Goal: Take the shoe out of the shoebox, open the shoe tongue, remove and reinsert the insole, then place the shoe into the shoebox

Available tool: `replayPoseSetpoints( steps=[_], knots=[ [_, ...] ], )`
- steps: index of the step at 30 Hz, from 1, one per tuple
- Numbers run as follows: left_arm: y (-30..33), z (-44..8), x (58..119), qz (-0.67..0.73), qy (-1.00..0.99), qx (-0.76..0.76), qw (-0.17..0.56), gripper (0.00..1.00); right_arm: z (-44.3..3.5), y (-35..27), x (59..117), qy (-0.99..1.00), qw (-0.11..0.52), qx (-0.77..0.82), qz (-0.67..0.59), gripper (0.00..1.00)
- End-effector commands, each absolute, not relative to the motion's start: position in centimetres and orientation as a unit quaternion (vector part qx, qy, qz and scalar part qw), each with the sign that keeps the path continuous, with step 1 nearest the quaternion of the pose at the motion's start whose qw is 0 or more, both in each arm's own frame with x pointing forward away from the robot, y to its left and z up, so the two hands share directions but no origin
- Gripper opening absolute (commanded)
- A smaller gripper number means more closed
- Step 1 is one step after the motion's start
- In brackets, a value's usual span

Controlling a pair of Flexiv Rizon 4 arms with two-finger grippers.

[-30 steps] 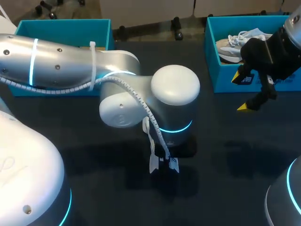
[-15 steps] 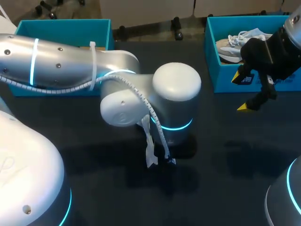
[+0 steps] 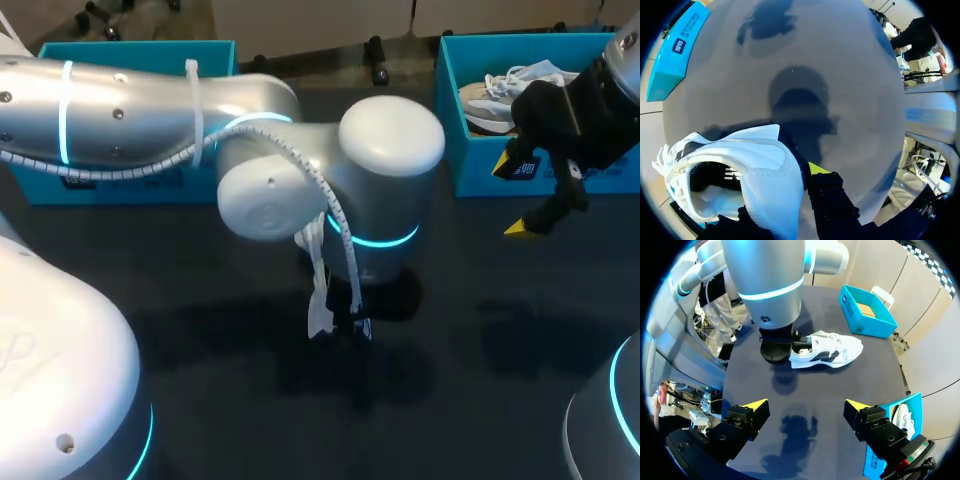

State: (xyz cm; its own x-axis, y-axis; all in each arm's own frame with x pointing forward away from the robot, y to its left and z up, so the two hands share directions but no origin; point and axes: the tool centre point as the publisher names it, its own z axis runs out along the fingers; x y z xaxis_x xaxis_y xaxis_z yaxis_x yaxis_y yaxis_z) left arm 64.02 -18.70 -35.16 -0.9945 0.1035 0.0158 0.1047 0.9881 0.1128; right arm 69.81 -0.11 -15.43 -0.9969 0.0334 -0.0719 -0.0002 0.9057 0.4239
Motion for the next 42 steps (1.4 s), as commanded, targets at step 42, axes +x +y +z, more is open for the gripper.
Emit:
replayPoseSetpoints(
  steps=[42],
  knots=[
    [-19.0,-23.1,66.8,-0.022,-0.999,-0.036,0.013,0.00,-15.5,0.0,70.0,0.976,0.037,0.009,0.215,1.00]
  ],
)
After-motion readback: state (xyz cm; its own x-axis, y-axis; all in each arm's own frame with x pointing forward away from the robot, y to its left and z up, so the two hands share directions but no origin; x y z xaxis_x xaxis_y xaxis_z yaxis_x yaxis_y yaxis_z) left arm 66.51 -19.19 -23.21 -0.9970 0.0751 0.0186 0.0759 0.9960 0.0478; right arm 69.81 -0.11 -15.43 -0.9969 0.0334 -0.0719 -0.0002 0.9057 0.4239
